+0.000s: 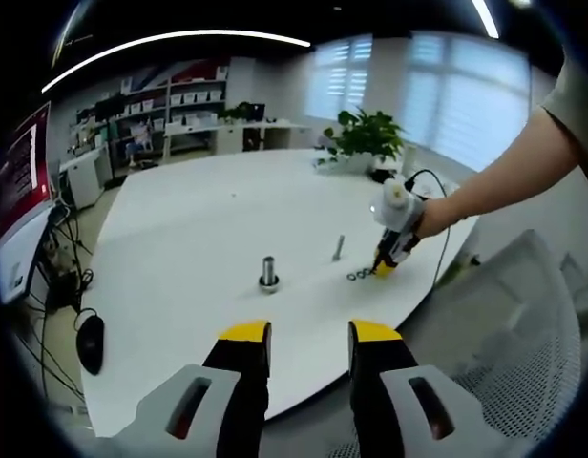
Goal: Place the washer onto the threaded stud by aligning its center hole with the stud, sliding it down to the base, and recovering from edge contact or off-axis alignment until the washer reaches the visible bottom stop.
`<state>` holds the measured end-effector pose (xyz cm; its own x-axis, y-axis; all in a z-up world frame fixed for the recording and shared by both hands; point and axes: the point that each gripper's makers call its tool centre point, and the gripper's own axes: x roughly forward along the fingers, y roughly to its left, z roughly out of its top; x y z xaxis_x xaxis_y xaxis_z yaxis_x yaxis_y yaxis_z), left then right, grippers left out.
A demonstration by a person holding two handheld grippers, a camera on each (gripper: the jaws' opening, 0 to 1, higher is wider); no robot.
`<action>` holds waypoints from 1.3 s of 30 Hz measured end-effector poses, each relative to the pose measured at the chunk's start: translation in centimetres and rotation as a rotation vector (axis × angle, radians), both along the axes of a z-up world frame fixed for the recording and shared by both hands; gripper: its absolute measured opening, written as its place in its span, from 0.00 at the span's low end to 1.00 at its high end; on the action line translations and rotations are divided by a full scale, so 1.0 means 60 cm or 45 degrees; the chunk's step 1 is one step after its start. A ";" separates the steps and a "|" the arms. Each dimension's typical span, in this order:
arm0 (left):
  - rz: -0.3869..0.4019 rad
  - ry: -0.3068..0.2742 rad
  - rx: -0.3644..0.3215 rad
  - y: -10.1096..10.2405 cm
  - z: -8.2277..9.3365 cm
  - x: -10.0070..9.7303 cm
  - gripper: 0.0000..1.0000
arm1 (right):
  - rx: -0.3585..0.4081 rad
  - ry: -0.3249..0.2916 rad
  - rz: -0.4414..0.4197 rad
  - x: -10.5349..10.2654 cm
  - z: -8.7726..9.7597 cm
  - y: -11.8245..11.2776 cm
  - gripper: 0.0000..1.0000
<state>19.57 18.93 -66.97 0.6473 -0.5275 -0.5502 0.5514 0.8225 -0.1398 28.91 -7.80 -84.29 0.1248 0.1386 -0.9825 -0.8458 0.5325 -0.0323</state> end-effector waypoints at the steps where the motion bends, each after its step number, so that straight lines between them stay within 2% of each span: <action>1: 0.002 0.000 -0.001 0.000 0.000 0.000 0.30 | 0.007 -0.012 0.002 0.000 -0.001 0.000 0.14; 4: 0.005 0.000 0.004 0.002 -0.001 0.000 0.31 | 0.017 -0.031 0.006 -0.002 0.000 0.001 0.13; 10: 0.006 -0.004 0.007 0.002 0.000 0.001 0.31 | 0.050 -0.039 -0.076 0.000 0.001 -0.001 0.13; 15: 0.008 -0.007 0.004 0.002 0.000 0.001 0.31 | 0.023 -0.033 -0.059 -0.009 0.000 -0.006 0.13; 18: 0.012 -0.005 -0.001 0.003 0.001 0.001 0.31 | 0.030 -0.041 -0.062 -0.012 0.009 -0.009 0.13; 22: 0.016 -0.009 -0.006 0.004 0.002 0.003 0.30 | 0.052 -0.074 -0.068 -0.005 0.031 -0.007 0.13; 27: 0.011 -0.009 -0.006 0.002 0.002 0.001 0.30 | 0.103 -0.135 -0.080 0.023 0.062 0.004 0.13; 36: 0.013 -0.019 -0.007 0.003 0.005 0.003 0.30 | 0.165 -0.236 -0.033 0.073 0.125 0.049 0.13; 39: 0.009 -0.017 -0.004 0.002 0.004 0.002 0.30 | 0.185 -0.254 -0.029 0.090 0.134 0.064 0.13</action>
